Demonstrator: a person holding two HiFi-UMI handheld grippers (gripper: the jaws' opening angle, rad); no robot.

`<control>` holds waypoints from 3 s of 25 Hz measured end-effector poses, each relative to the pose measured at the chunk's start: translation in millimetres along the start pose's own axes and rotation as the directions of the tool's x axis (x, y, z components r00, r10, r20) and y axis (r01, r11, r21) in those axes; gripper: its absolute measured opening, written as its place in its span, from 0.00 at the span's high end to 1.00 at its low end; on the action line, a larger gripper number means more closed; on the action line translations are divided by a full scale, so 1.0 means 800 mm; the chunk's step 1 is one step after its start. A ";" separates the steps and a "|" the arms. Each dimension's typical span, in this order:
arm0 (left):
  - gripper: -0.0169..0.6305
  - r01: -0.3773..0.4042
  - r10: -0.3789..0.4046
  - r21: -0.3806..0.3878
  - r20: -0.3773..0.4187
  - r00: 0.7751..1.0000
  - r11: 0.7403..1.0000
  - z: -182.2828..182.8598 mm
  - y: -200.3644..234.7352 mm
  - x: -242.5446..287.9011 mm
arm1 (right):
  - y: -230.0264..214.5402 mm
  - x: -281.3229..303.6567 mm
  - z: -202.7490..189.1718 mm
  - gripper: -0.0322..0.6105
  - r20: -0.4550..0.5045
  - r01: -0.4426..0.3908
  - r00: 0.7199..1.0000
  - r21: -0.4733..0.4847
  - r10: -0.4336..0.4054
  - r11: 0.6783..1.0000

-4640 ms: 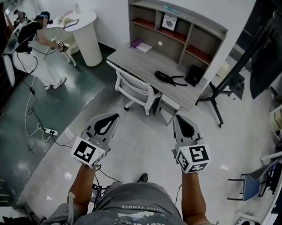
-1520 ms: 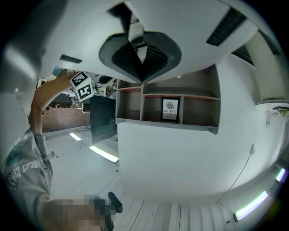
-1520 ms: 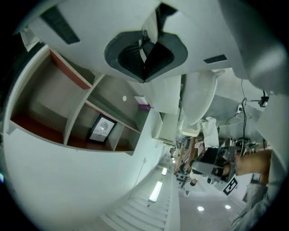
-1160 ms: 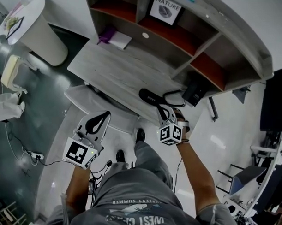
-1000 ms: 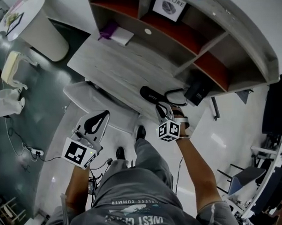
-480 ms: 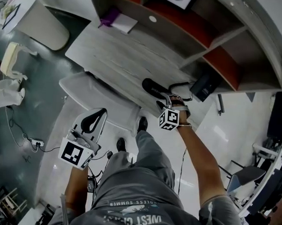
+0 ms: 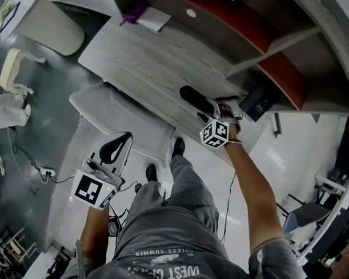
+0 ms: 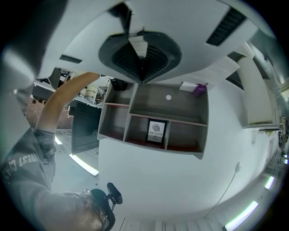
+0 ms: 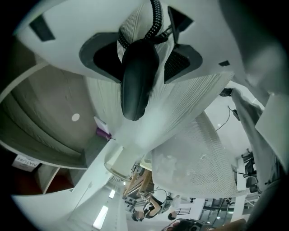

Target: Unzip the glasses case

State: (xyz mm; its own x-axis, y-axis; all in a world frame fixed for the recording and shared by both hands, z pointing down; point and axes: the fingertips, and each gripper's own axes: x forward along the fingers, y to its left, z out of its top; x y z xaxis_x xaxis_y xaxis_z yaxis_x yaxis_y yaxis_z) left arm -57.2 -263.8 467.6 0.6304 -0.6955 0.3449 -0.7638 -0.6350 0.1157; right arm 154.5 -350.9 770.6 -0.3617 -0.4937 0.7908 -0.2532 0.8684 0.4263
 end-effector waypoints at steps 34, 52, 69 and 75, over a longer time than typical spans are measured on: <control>0.97 0.209 -0.153 -0.459 0.157 0.976 0.863 -0.033 0.011 -0.004 | -0.027 -0.213 0.189 0.57 0.506 -0.254 0.862 0.373 0.034 0.892; 0.78 0.791 -0.139 -0.606 0.779 0.612 0.085 0.040 -0.054 -0.042 | 0.033 -0.418 0.303 0.56 0.655 -0.319 0.752 0.251 0.082 0.914; 0.97 0.850 -0.198 -0.523 0.828 0.525 0.067 0.069 -0.081 -0.108 | 0.076 -0.474 0.319 0.56 0.632 -0.247 0.775 0.268 0.024 0.931; 0.97 0.870 -0.240 -0.492 0.841 0.485 0.032 0.086 -0.093 -0.125 | 0.082 -0.476 0.316 0.57 0.600 -0.207 0.800 0.257 0.012 0.944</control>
State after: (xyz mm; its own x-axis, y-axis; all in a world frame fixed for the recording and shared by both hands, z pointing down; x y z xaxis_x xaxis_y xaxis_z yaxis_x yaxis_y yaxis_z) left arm -53.4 -170.2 360.4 0.6055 -0.4676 -0.6440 0.4556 -0.4599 0.7622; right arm 48.9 -117.4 386.4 -0.8309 -0.4118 0.3742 -0.3946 0.9102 0.1257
